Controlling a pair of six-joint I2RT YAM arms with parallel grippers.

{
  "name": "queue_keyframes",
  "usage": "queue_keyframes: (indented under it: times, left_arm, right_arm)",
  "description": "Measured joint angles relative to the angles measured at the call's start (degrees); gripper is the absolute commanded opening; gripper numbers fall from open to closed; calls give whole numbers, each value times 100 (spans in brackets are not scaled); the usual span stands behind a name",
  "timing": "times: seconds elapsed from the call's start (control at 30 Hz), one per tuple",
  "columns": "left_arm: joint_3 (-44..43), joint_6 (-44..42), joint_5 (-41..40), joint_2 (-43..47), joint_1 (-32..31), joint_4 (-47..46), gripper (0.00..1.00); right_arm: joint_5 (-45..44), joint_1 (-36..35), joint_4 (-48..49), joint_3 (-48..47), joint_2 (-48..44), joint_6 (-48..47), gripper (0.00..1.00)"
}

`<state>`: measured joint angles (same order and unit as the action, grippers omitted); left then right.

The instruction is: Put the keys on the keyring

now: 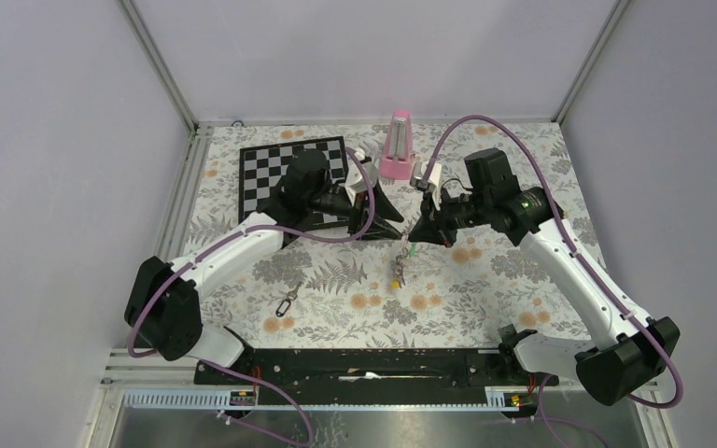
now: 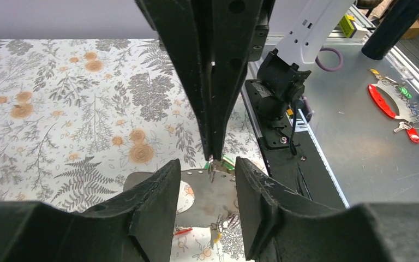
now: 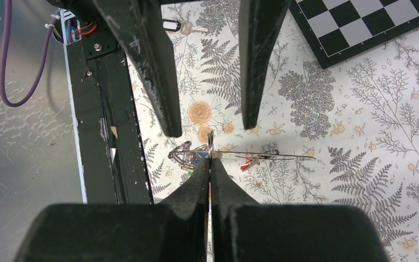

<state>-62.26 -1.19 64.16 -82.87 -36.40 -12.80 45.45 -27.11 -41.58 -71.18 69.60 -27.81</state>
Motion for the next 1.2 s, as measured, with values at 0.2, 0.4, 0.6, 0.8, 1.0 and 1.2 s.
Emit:
queue_keyframes:
  times: [0.2,0.4,0.6,0.8,1.0,1.2]
  left_arm:
    - [0,-111,-15,-26,-149,90,41]
    - [0,-179,-37,-140,-197,138,28]
    - [0,-199,-44,-168,-199,186,13]
    - [0,-199,-42,-173,-212,245,0]
    - [138,326,-35,-175,-195,-273,0]
    - [901,2059,-15,-173,-46,-2332,0]
  right_arm:
    - [-2,-17,4,-2,0,0,0]
    - [0,-22,7,-2,0,0,0]
    - [0,-24,11,-2,-2,0,0]
    - [-37,-24,35,17,-2,2,6]
    - [-74,-24,254,160,-164,57,31]
    - [-72,15,579,505,-636,129,45]
